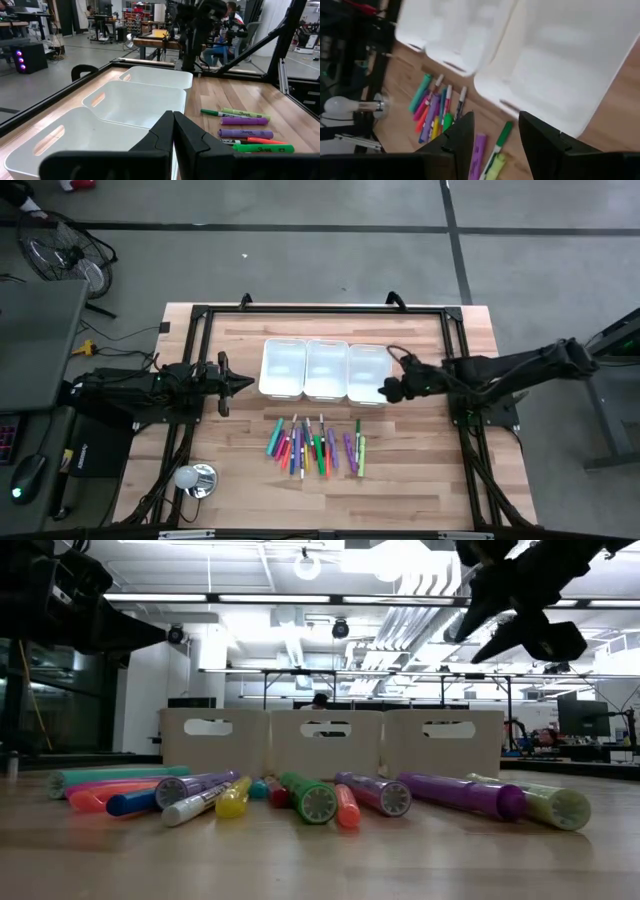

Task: Pick & Place Markers
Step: Put the light green highlighter into the right white bin

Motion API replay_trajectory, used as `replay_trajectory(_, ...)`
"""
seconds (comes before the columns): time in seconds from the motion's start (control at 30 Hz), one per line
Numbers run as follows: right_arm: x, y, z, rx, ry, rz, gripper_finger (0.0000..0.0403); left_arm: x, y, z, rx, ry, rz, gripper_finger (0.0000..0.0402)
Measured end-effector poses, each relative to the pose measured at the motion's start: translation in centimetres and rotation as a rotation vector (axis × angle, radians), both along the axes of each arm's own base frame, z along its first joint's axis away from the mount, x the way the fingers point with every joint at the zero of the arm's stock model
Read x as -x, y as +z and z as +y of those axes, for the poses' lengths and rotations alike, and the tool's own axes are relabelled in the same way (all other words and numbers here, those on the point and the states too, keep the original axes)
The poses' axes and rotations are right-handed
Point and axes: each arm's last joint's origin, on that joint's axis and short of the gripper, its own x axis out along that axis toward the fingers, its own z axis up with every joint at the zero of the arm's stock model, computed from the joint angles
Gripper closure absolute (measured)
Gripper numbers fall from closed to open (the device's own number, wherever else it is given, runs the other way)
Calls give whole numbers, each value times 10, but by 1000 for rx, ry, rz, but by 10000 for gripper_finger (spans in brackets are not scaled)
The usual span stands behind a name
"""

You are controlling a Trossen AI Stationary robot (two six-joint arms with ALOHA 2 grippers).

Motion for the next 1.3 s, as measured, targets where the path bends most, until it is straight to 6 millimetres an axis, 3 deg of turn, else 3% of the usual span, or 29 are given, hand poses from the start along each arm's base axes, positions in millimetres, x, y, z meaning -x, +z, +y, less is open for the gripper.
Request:
replay_trajectory(0.4,-11,-15,34,-112,19,83,258,0,0,0,0,0,-1,394)
replay_trajectory(0.73,-19,-35,61,-107,106,155,258,0,0,0,0,0,-1,394)
replay_trajectory(0.97,-47,-36,75,-116,138,312,258,0,0,0,0,0,-1,394)
replay_trajectory(1.3,-103,-10,82,-50,71,573,258,0,0,0,0,0,-1,394)
